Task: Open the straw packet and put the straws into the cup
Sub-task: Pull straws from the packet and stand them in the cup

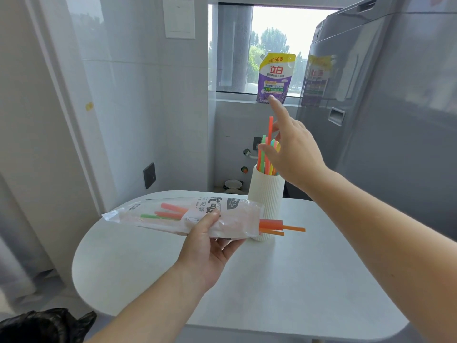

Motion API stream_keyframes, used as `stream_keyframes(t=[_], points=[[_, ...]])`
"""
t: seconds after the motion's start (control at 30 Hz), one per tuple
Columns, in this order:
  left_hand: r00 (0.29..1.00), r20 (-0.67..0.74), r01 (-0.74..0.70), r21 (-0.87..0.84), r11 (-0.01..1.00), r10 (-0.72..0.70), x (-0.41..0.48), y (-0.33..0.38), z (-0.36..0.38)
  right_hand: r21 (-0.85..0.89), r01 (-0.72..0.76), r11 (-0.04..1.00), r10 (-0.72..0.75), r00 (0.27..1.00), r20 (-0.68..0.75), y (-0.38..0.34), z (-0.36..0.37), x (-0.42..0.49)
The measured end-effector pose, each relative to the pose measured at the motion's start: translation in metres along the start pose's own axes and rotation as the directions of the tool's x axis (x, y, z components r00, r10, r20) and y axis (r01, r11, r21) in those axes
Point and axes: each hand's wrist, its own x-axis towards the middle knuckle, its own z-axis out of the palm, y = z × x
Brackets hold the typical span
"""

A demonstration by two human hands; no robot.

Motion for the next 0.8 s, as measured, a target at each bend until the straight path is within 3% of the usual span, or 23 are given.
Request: stream_keyframes(t=[0.1,0.23,0.33,0.43,0.5,0.6,0.67,0.73,0.8], points=[[1.000,-0.006,0.000,-0.003,1.000,0.000,0.000,0.000,0.000,-0.036,0.014,0.999,-0.013,0.999,0.052,0.000,-0.004,0.007],[1.000,-0.006,0.003,-0.003,1.000,-0.003,-0.001,0.000,0.001,-0.161,0.007,0.987,0.043,0.953,0.300,0.001,-0.002,0.005],[1.000,-0.004,0.008,0.007,1.000,-0.008,-0.001,0.001,0.000,-0.112,-0.003,0.994,0.048,0.914,0.403,0.002,0.000,-0.003],[1.000,-0.006,0.006,0.001,1.000,-0.006,-0.001,0.001,0.000,0.075,-0.092,0.993,0.069,0.961,0.268,0.001,-0.006,-0.006],[1.000,-0.005,0.004,-0.003,1.000,-0.004,-0.001,0.001,0.000,0.194,-0.200,0.960,0.177,0.975,0.132,0.000,-0.013,-0.006],[1.000,-0.002,0.002,0.006,1.000,-0.002,-0.001,0.001,-0.001,0.322,-0.322,0.890,0.358,0.932,-0.058,0.000,-0.028,-0.015],[1.000,0.000,-0.004,0.011,1.000,0.004,0.000,0.001,-0.001,0.386,-0.385,0.838,0.452,0.887,-0.096,0.000,-0.035,-0.030],[1.000,0.004,-0.017,0.019,1.000,0.017,0.000,0.002,-0.001,0.450,-0.497,0.742,0.547,0.837,0.023,0.000,-0.036,-0.053],[0.999,0.003,-0.038,0.035,0.999,0.038,0.001,0.002,-0.001,0.449,-0.653,0.609,0.606,0.749,0.268,-0.005,-0.032,-0.079]])
